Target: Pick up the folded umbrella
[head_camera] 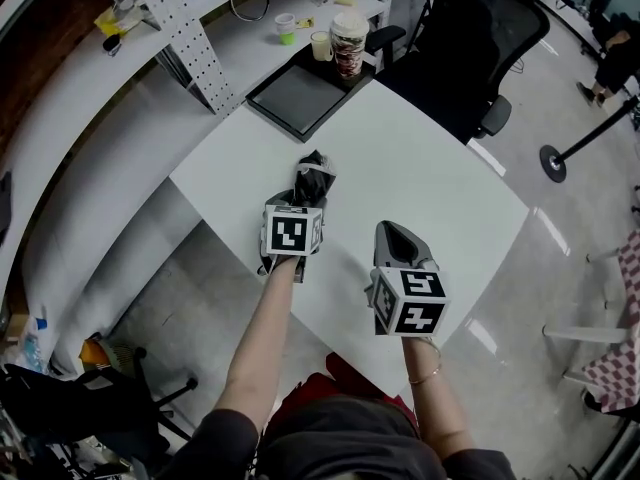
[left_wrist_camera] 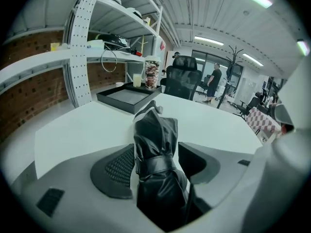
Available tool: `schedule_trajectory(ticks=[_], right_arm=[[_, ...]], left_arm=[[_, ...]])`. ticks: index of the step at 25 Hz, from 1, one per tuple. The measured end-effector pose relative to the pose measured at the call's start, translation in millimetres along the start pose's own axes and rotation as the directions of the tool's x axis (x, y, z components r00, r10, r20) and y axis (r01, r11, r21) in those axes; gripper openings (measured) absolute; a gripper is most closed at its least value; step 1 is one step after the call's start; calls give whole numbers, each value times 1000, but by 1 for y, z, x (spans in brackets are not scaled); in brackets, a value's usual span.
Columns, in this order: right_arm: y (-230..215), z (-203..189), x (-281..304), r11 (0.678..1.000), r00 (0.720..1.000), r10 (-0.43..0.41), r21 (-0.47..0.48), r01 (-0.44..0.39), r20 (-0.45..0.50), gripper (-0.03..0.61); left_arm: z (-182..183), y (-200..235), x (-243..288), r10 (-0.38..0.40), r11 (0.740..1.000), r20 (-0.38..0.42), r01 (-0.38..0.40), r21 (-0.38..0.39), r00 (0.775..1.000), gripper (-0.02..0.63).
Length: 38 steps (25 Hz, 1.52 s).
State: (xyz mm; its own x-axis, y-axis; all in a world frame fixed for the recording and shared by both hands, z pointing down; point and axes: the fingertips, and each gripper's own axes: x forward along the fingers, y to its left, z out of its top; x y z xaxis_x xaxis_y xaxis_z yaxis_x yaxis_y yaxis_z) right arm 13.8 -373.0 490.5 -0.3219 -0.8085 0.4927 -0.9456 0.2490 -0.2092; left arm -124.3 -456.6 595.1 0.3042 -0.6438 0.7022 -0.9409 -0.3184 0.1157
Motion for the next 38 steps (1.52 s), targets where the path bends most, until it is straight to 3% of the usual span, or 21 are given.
schedule_trajectory(ticks=[20,30,38], right_arm=[[-16,-4,16,1000,999,-14,15,15,-28,18],[-12,-7,19,1000,999,-2,14,2,-47,18],[-8,-12,23,1000,998,14,24,-12,-60,18]], left_arm=[[-13,3,34,4,1000,-169,-7,-18,986,272],[-10,7,34,81,996,-185,-74,47,979,270],[-6,5,35,115,991,-159,-102,90,980,233]])
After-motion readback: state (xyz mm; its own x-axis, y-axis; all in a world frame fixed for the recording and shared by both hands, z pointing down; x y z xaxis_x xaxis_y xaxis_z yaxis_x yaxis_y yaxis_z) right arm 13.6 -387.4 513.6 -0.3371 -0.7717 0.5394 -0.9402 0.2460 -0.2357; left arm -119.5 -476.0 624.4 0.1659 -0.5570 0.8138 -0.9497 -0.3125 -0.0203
